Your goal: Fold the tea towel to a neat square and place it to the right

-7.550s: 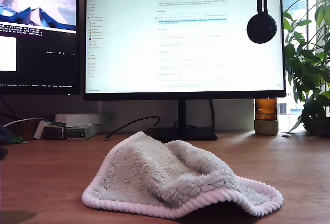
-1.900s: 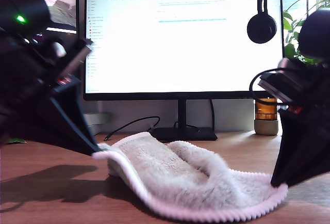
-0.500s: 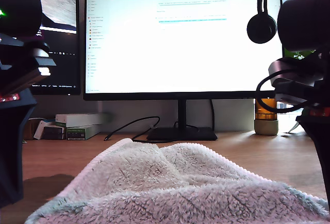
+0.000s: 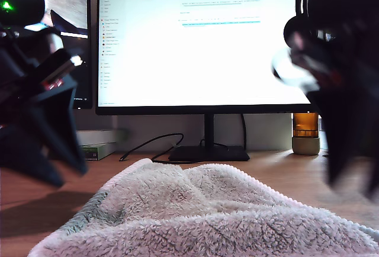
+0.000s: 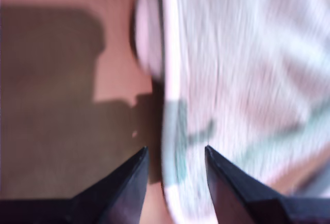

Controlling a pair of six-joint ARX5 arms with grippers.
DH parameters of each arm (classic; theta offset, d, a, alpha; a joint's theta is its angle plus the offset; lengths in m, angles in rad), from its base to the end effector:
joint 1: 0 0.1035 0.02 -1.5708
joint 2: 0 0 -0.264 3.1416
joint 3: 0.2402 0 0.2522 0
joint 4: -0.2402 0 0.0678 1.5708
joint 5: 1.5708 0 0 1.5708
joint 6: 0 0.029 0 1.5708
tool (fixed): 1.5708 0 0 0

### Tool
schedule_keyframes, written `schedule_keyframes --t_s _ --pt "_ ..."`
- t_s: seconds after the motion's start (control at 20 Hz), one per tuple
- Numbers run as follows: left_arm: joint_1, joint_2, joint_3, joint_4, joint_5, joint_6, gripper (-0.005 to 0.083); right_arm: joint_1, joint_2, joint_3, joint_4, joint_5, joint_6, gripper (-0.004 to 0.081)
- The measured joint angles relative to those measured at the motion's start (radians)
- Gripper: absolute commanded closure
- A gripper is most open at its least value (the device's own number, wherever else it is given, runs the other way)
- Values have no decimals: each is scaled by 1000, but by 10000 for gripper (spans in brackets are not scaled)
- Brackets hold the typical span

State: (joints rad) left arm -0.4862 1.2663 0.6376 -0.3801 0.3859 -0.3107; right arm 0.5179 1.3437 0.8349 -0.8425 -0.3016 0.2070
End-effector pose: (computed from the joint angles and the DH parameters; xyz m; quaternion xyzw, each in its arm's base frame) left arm 0.1936 -0.1146 0.1797 -0.0988 0.5341 -0.2906 0.7877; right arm 0.1908 0.1186 0.2006 0.0068 0.6505 0.2450 0.7189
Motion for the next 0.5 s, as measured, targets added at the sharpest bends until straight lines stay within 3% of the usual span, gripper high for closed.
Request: schedule_keyframes --t_s 0.25,0.5 --pt "92 5 14 180 102 -3 490 -46 0 61 86 -10 -82 402" --pt "148 195 207 201 190 -3 490 -90 0 83 161 -10 -139 402"
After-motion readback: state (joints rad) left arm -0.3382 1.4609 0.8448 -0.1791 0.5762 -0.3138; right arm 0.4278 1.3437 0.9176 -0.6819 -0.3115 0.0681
